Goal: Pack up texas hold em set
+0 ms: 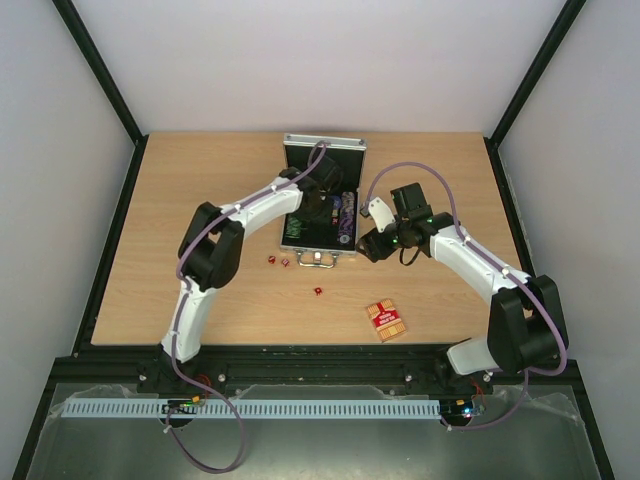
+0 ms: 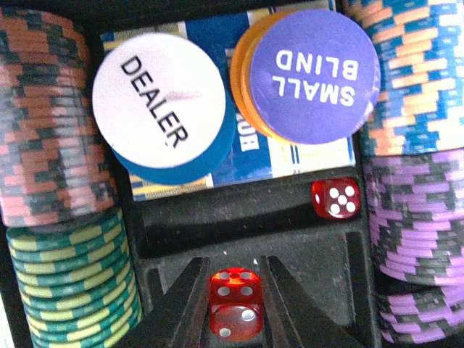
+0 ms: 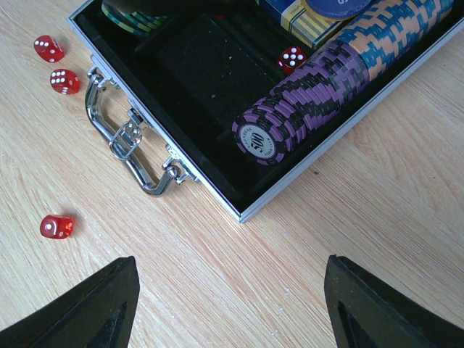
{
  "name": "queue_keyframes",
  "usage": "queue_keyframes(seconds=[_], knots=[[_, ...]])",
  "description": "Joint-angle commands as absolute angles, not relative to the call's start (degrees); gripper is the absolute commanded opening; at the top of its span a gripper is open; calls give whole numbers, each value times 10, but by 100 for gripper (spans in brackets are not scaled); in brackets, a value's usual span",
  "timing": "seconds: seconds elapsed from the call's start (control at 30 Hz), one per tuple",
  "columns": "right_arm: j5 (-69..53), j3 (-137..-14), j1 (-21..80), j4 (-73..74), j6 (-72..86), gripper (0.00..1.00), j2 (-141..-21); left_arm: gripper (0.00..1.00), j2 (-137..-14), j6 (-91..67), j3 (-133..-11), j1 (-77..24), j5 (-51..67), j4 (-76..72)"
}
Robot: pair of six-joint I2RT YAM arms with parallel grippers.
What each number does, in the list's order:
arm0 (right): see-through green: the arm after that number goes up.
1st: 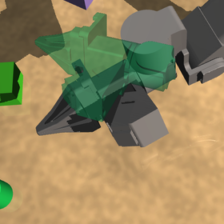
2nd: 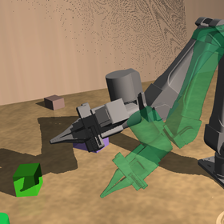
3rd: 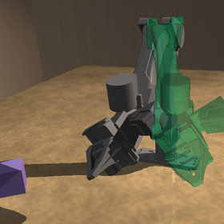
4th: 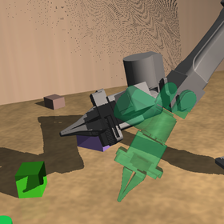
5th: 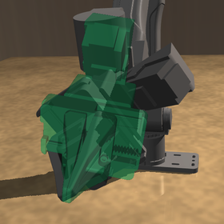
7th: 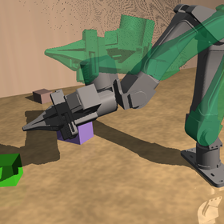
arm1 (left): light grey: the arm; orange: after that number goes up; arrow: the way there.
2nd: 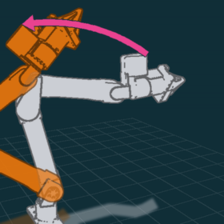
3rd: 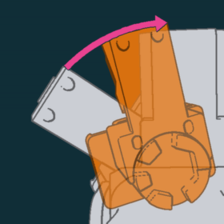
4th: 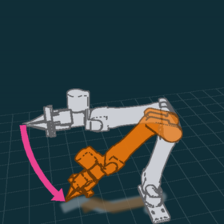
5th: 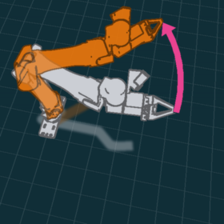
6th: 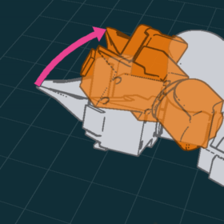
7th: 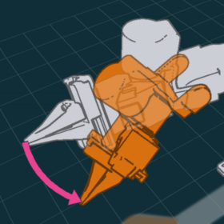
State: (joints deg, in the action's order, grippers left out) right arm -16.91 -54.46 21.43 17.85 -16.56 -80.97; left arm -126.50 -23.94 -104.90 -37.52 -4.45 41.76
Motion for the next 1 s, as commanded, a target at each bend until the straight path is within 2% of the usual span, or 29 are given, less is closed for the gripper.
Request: queue_keyframes(seconds=[0.0,0.53,0.97], knots=[[-175,-540,213,198,-172,71,-802,18,-1293,-230,-1089,-366,-76,452],[-171,-539,213,198,-174,71,-804,17,-1329,-232,-1105,-359,-151,463],[-171,-539,213,198,-175,71,-802,18,-1348,-232,-1103,-359,-137,462]])
